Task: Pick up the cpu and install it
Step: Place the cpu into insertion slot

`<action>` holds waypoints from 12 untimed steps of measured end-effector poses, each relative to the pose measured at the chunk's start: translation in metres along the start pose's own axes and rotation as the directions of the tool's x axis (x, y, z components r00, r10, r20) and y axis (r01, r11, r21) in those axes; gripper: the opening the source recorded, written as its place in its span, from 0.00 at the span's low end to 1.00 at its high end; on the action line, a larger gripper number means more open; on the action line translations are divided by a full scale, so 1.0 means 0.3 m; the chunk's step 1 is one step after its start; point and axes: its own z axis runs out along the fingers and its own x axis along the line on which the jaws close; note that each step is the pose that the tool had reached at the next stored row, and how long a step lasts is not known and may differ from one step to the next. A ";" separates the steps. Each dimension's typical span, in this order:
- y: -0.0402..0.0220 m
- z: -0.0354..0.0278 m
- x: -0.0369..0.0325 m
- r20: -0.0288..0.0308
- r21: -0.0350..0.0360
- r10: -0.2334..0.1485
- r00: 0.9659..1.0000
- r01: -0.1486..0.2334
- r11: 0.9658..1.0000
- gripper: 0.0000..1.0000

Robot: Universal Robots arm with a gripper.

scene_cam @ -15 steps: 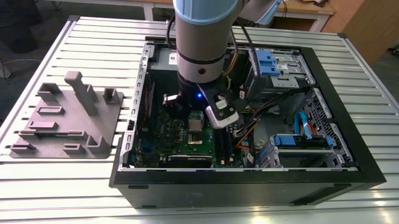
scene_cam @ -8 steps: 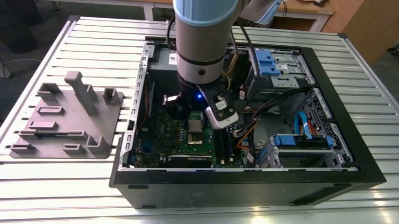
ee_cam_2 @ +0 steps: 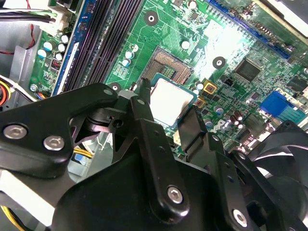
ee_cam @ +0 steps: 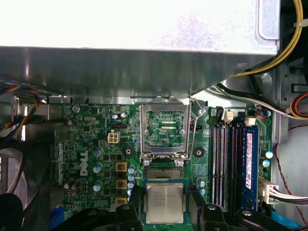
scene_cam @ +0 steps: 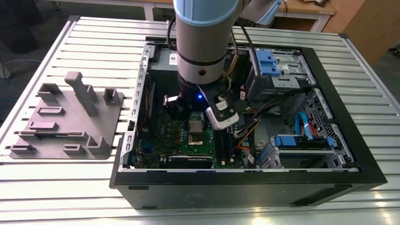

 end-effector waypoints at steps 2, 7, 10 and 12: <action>0.000 0.005 0.000 0.000 0.000 0.000 1.000 0.000 1.000 0.47; 0.000 0.006 0.000 0.000 0.000 0.000 1.000 0.000 1.000 0.47; 0.000 0.006 0.000 0.000 0.000 0.000 1.000 0.000 1.000 0.47; 0.001 0.007 0.000 0.000 0.000 0.000 1.000 0.000 1.000 0.47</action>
